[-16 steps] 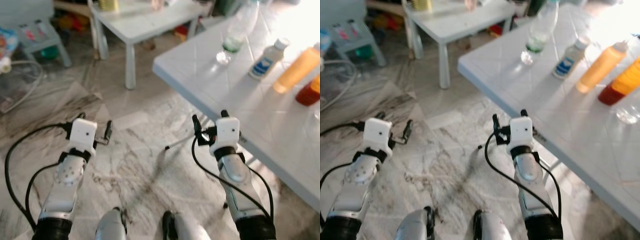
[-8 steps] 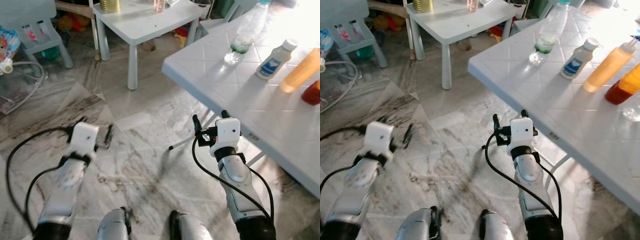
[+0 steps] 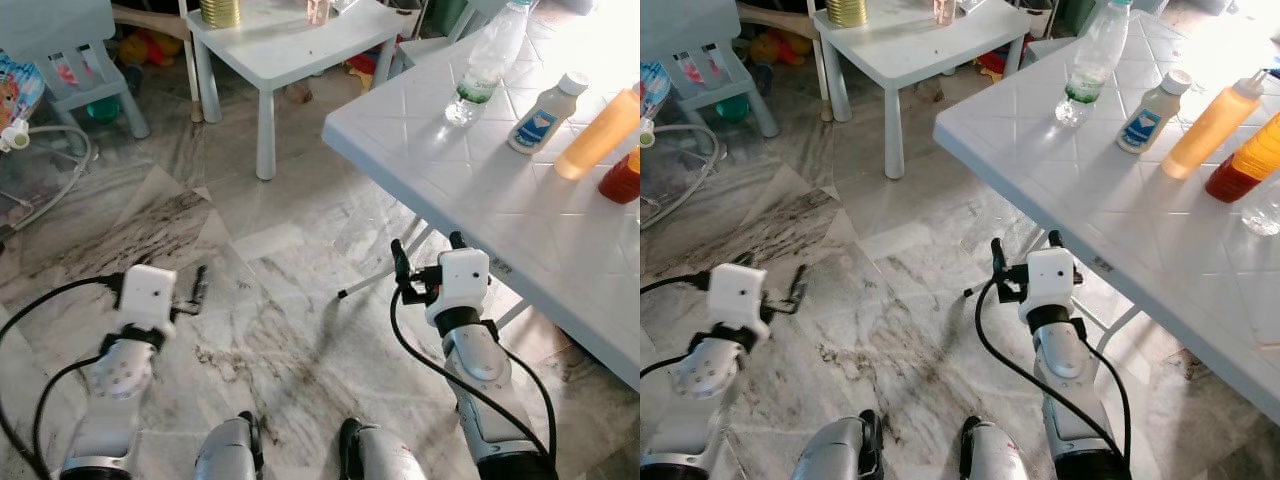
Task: Restocking fridge
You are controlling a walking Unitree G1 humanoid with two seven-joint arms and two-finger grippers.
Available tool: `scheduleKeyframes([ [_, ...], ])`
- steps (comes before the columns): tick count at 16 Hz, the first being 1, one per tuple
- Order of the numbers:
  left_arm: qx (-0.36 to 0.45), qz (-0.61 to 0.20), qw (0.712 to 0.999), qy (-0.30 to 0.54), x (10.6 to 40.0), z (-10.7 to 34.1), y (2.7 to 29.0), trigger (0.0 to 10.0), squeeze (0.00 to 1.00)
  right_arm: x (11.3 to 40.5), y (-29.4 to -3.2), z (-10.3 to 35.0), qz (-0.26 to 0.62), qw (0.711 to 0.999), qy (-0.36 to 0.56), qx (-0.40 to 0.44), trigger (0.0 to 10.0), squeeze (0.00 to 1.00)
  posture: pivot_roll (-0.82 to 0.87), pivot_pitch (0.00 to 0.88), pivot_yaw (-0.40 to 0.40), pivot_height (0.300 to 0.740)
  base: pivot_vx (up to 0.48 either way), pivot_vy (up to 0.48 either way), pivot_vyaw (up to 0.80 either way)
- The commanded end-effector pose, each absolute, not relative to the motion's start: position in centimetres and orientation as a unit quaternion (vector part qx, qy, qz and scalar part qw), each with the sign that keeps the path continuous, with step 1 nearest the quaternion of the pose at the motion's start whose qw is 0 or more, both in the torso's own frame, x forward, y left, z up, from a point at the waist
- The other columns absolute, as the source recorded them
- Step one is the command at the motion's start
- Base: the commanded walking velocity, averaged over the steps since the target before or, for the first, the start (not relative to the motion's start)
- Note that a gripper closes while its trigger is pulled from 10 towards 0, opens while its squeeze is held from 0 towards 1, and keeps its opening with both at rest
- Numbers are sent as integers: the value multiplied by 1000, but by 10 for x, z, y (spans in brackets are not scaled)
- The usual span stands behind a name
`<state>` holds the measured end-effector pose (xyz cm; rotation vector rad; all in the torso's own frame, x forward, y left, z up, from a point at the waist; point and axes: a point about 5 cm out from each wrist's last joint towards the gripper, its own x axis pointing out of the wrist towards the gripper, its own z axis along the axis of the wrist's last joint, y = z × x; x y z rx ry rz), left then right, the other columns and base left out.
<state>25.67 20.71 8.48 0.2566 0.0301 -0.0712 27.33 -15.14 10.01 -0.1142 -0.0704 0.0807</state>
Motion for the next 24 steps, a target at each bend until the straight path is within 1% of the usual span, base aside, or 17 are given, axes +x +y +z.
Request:
scheduleKeyframes([
  [1, 129, -39, 991, 7, 255, 90, 205, 10000, 0, 275, -160, 112, 24, 996, -53, -60, 10000, 0, 47, 171, -57, 740, 0, 0, 0],
  [4, 124, -43, 991, 9, 254, 90, 205, 10000, 0, 273, -163, 114, 22, 996, -55, -61, 10000, 0, 44, 174, -53, 740, 0, 0, 0],
  [11, 112, -57, 992, 2, 263, 97, 199, 10000, 0, 274, -159, 117, 31, 996, -59, -59, 10000, 0, 42, 176, -49, 740, 0, 0, 0],
  [21, 111, -63, 992, 2, 264, 97, 196, 10000, 0, 274, -155, 118, 47, 995, -60, -59, 10000, 0, 44, 184, -55, 740, 0, 0, 0],
  [24, 110, -63, 992, 2, 265, 97, 195, 10000, 0, 274, -157, 117, 36, 996, -56, -55, 10000, 0, 42, 185, -59, 740, 0, 0, 0],
])
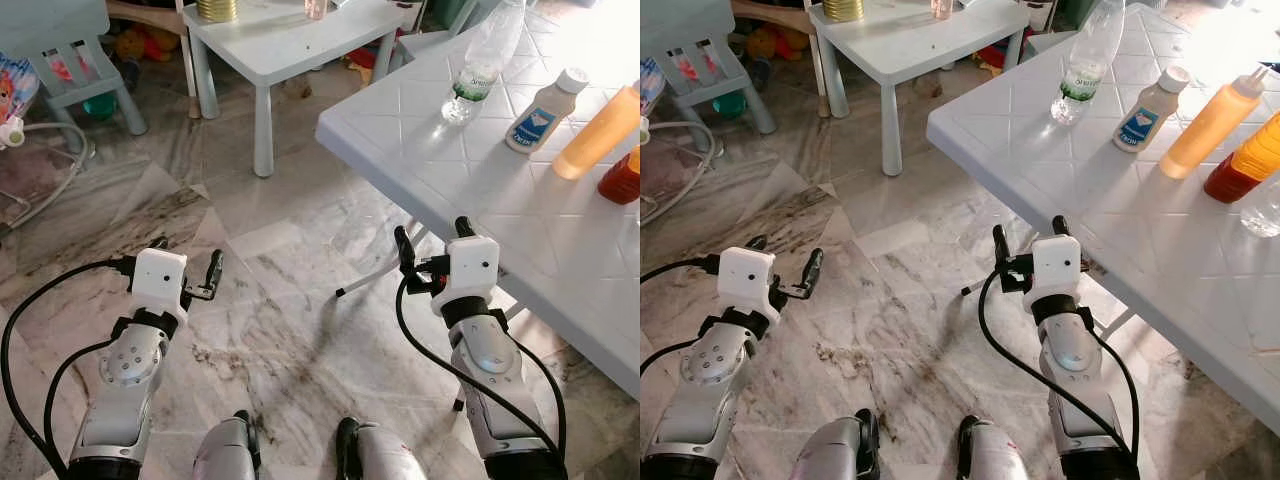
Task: Restocking fridge
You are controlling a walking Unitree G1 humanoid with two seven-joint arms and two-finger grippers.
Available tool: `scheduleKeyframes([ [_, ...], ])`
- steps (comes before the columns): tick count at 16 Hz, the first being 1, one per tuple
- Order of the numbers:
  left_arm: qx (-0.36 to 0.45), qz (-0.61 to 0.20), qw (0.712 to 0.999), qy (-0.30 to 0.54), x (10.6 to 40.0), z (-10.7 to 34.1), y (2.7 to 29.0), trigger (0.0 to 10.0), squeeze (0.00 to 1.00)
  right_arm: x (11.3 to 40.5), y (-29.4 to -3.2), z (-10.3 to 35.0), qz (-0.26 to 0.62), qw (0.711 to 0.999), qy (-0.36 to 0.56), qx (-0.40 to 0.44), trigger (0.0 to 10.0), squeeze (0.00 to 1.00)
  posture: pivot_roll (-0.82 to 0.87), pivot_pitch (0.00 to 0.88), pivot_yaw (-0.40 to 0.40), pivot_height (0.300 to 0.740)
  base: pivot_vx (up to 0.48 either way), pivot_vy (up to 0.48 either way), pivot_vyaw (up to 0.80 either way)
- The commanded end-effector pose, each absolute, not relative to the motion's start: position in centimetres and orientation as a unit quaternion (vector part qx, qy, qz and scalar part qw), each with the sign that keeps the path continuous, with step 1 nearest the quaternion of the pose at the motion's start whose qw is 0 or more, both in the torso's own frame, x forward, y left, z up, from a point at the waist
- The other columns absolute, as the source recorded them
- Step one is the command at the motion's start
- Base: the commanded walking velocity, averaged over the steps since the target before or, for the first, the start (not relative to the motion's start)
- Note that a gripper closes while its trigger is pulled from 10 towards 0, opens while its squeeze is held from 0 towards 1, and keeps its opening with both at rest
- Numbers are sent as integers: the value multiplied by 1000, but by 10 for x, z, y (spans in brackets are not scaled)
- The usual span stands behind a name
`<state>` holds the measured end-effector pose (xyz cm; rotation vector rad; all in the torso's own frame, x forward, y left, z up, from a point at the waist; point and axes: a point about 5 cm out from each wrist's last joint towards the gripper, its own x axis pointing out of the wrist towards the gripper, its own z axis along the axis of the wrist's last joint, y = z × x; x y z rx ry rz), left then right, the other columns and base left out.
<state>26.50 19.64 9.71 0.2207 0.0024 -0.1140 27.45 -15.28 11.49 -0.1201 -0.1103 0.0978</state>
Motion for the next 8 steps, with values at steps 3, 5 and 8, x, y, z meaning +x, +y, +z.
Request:
scheduleKeyframes([
  [3, 110, -63, 992, 1, 265, 97, 194, 10000, 0, 275, -164, 118, 14, 997, -54, -57, 10000, 0, 42, 185, -59, 740, 0, 0, 0],
  [5, 109, -65, 992, -1, 266, 98, 193, 10000, 0, 276, -165, 122, 12, 996, -62, -65, 10000, 0, 43, 183, -57, 740, 0, 0, 0],
  [8, 108, -66, 992, -1, 267, 98, 193, 10000, 0, 279, -163, 121, 6, 995, -53, -80, 10000, 0, 42, 180, -56, 740, 0, 0, 0],
])
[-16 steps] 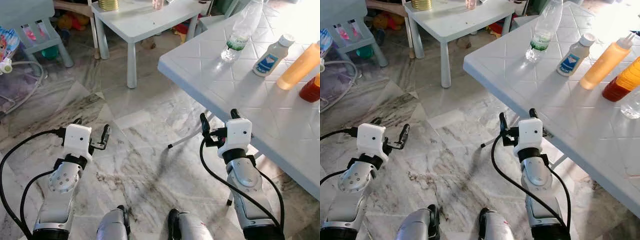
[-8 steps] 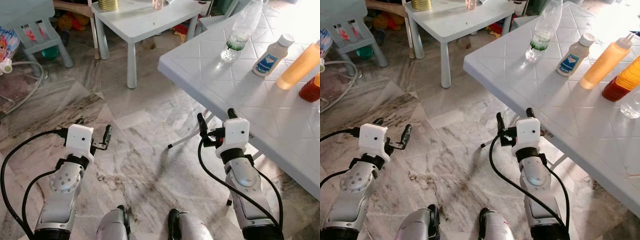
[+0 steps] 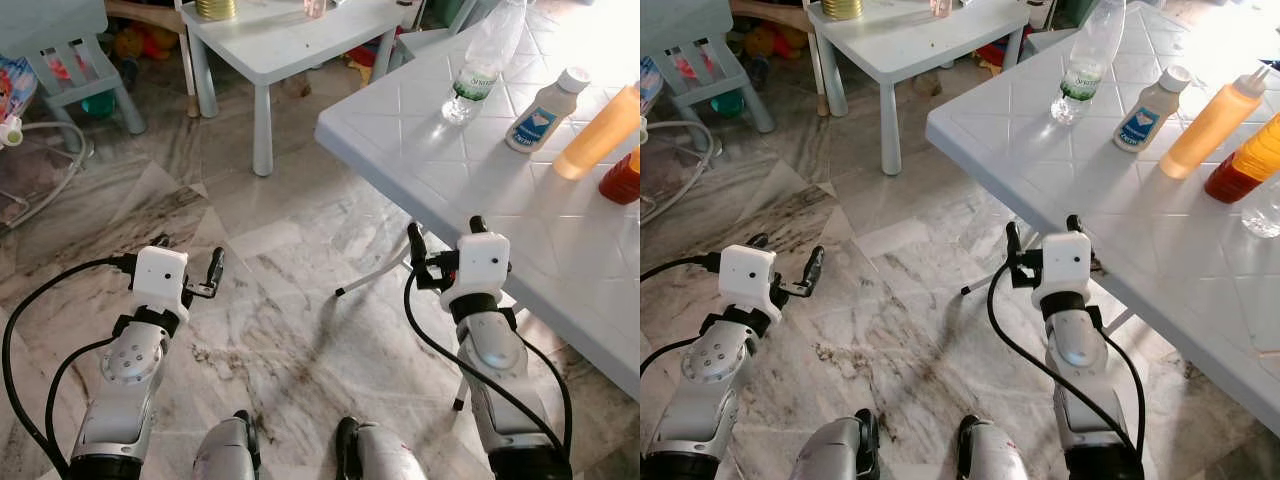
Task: Restocking fridge
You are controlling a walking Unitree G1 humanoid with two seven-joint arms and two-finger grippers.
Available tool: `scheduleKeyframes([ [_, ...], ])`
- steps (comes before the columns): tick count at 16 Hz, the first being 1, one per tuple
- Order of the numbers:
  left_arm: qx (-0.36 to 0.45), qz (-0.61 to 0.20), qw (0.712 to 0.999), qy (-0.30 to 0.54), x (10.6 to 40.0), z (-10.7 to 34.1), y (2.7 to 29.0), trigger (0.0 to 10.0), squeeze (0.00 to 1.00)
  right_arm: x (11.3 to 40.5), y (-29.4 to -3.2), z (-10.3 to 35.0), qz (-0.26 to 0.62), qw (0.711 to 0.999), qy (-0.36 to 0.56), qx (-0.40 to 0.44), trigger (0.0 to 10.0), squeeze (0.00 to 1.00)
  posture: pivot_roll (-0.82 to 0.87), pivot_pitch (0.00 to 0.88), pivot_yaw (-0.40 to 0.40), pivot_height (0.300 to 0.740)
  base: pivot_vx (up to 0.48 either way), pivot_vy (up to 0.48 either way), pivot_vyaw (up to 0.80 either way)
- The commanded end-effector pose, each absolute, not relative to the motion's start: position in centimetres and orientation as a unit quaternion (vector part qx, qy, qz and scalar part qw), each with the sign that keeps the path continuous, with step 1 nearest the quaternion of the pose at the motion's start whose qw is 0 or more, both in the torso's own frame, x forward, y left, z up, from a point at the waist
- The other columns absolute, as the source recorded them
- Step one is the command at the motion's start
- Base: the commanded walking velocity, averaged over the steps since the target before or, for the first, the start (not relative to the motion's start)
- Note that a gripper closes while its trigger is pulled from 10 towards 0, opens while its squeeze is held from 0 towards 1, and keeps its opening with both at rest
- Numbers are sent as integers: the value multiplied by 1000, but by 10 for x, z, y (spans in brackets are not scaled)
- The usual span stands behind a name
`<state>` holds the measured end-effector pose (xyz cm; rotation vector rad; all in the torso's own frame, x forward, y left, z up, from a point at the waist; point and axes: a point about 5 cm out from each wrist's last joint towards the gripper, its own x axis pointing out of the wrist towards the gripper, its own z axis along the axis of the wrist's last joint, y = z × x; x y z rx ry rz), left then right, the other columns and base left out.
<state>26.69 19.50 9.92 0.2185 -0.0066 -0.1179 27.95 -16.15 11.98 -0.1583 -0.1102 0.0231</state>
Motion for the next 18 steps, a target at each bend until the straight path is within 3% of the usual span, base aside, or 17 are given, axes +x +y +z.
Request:
scheduleKeyframes([
  [1, 109, -67, 992, -2, 267, 98, 193, 10000, 0, 280, -162, 119, 6, 994, -51, -100, 10000, 0, 43, 181, -56, 740, 0, 0, 0],
  [7, 107, -69, 992, -4, 268, 99, 192, 10000, 0, 279, -151, 121, 42, 993, -64, -86, 10000, 0, 42, 179, -57, 740, 0, 0, 0],
  [9, 102, -73, 992, -9, 269, 100, 191, 10000, 0, 281, -159, 126, 25, 994, -74, -74, 10000, 0, 43, 180, -57, 740, 0, 0, 0],
  [12, 100, -74, 992, -9, 269, 99, 191, 10000, 0, 282, -163, 129, 15, 994, -80, -69, 10000, 0, 39, 180, -58, 740, 325, 0, -702],
  [18, 92, -70, 993, -14, 272, 101, 190, 10000, 0, 283, -159, 132, 23, 993, -90, -75, 10000, 0, 37, 179, -65, 740, 320, 358, -91],
])
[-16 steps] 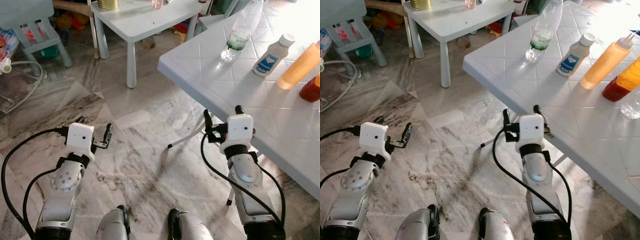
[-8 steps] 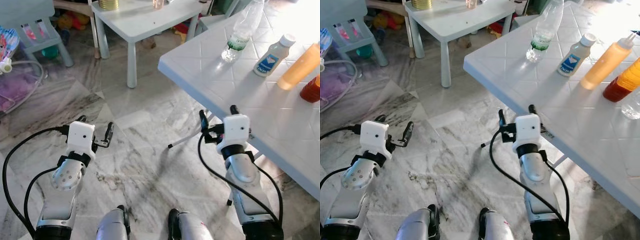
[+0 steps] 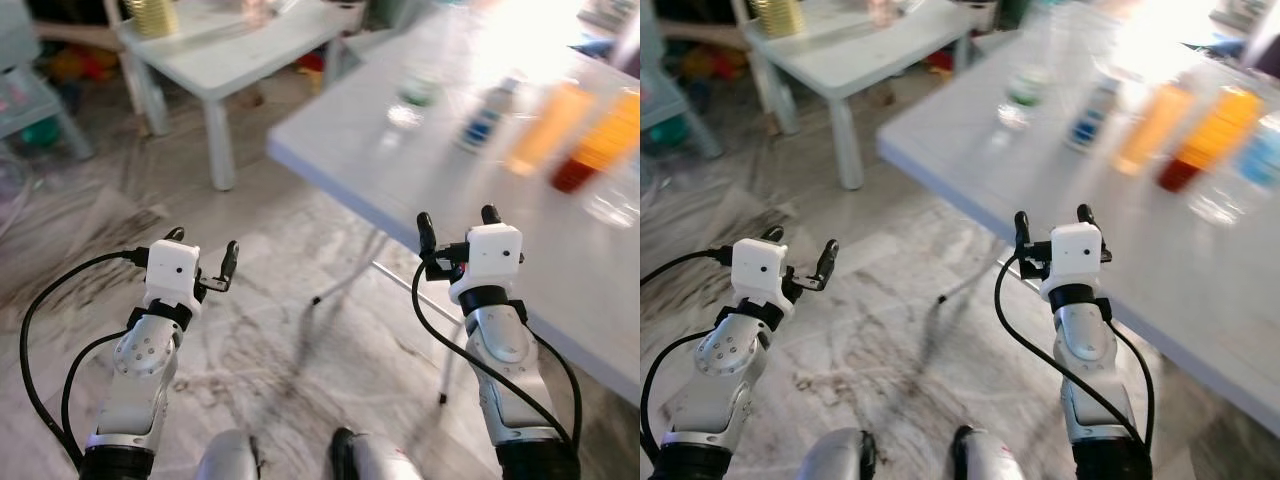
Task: Restocking fridge
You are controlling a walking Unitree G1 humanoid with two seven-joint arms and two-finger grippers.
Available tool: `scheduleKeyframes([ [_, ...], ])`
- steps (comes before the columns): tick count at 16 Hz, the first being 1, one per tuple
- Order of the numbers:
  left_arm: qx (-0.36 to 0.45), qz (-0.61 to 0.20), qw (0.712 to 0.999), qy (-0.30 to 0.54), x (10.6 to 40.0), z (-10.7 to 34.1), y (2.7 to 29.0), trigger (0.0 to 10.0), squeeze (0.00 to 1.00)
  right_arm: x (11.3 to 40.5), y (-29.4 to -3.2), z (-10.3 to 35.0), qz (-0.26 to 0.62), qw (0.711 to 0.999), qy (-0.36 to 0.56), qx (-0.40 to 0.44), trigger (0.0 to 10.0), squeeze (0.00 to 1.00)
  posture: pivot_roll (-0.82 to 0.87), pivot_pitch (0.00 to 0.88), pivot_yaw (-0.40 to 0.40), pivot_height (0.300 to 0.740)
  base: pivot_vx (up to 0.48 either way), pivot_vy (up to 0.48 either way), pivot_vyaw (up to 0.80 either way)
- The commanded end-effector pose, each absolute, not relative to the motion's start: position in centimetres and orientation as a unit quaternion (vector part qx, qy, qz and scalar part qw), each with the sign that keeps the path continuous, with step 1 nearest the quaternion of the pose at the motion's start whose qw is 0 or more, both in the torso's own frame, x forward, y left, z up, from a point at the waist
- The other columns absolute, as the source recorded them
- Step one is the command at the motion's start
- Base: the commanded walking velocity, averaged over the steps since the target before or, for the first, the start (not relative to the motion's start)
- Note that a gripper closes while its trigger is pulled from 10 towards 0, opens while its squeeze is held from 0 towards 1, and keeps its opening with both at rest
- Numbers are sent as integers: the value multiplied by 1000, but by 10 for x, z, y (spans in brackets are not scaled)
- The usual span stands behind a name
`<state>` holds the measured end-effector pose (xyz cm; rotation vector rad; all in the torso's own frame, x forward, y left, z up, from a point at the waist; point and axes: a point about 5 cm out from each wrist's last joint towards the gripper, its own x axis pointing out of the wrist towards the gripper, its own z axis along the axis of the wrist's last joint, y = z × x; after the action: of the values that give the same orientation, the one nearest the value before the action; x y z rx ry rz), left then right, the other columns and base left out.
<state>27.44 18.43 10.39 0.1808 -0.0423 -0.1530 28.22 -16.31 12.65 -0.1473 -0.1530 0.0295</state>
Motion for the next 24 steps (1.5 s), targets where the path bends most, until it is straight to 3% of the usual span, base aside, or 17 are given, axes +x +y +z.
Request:
scheduleKeyframes([
  [1, 85, -62, 994, -18, 273, 102, 192, 10000, 0, 284, -158, 133, 25, 992, -95, -80, 10000, 0, 37, 176, -67, 740, 304, 371, 0],
  [5, 57, -56, 997, -15, 283, 106, 199, 10000, 0, 288, -161, 138, 16, 991, -105, -81, 10000, 0, 44, 156, -71, 740, 283, 388, 0],
  [8, 53, -53, 997, -24, 291, 117, 203, 10000, 0, 293, -162, 143, 11, 990, -112, -82, 10000, 0, 58, 153, -66, 740, 84, 366, -800],
  [11, 36, -56, 997, -43, 290, 125, 191, 10000, 0, 296, -159, 150, 12, 989, -125, -78, 10000, 0, 47, 150, -71, 740, 0, 0, -800],
  [17, -6, -39, 999, -3, 271, 102, 188, 10000, 0, 286, -157, 141, 22, 991, -109, -78, 10000, 0, 33, 152, -76, 740, 0, 0, -800],
  [24, -18, -43, 999, -27, 280, 114, 185, 10000, 0, 286, -157, 145, 30, 989, -120, -86, 10000, 0, 27, 160, -71, 740, 265, 0, 0],
])
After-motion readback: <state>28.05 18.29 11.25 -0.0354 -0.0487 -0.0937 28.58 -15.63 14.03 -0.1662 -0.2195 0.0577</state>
